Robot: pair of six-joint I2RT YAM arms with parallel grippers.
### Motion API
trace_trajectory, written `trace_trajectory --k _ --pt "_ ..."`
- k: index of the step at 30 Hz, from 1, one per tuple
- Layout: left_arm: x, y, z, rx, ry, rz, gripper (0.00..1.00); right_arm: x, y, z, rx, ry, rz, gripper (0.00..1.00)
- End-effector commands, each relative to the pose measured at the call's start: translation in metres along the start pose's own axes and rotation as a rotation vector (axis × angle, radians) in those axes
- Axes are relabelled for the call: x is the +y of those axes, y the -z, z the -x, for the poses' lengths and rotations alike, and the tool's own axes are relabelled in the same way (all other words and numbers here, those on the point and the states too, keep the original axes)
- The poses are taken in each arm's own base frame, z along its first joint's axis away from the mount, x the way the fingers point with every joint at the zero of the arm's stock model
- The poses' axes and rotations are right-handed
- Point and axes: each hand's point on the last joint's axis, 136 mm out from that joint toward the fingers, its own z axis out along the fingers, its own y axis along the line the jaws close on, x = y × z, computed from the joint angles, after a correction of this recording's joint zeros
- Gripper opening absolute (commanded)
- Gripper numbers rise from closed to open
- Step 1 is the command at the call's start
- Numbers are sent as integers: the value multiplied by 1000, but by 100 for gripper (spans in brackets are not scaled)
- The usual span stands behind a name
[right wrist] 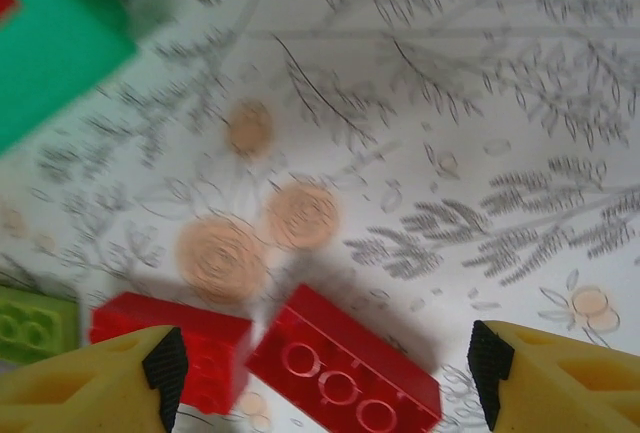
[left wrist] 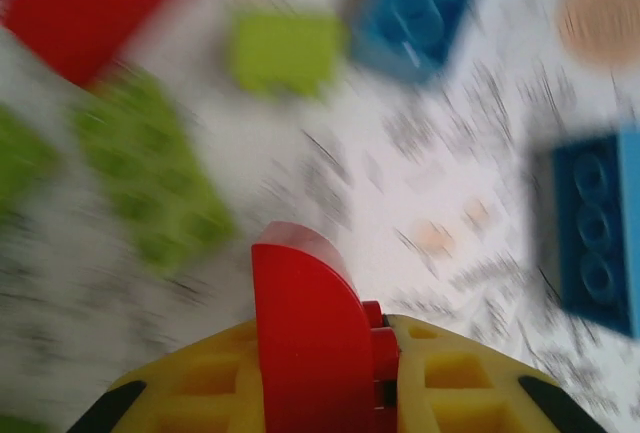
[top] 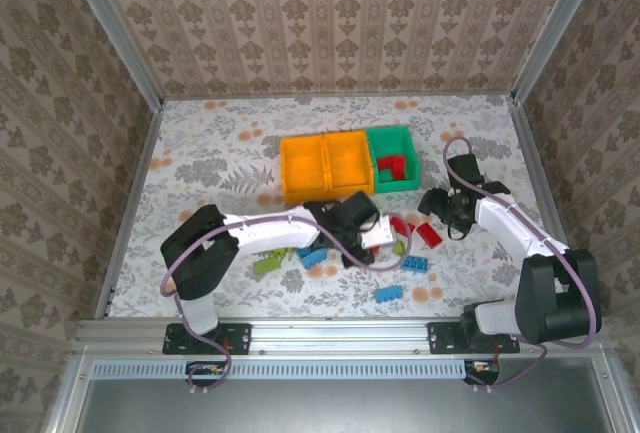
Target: Sort the legos into containers by color
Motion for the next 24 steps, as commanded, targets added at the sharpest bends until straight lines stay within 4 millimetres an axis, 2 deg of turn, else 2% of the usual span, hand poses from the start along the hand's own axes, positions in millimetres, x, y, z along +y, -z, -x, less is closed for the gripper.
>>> trace_trajectory --k 1,3,6,9,12,16,18,24 --pt "46 34 56 -139 77 99 14 -5 -1 -17 29 -7 -4 77" --pt "75 43 80 -179 147 106 15 -8 -2 -26 42 -31 0 77" --pt "113 46 105 -205 261 97 16 -11 0 -34 39 -103 10 78" --pt "147 42 120 -227 354 104 16 -11 0 -41 47 -185 31 80" --pt "173 35 130 -266 441 97 16 -8 -2 -48 76 -259 54 81" --pt "199 25 135 -296 535 67 16 -3 -8 -54 113 -334 79 83" --pt "208 20 137 -320 562 54 16 4 -11 -48 97 -362 112 83" --pt "222 12 147 -392 603 32 20 2 -17 -43 88 -404 84 87"
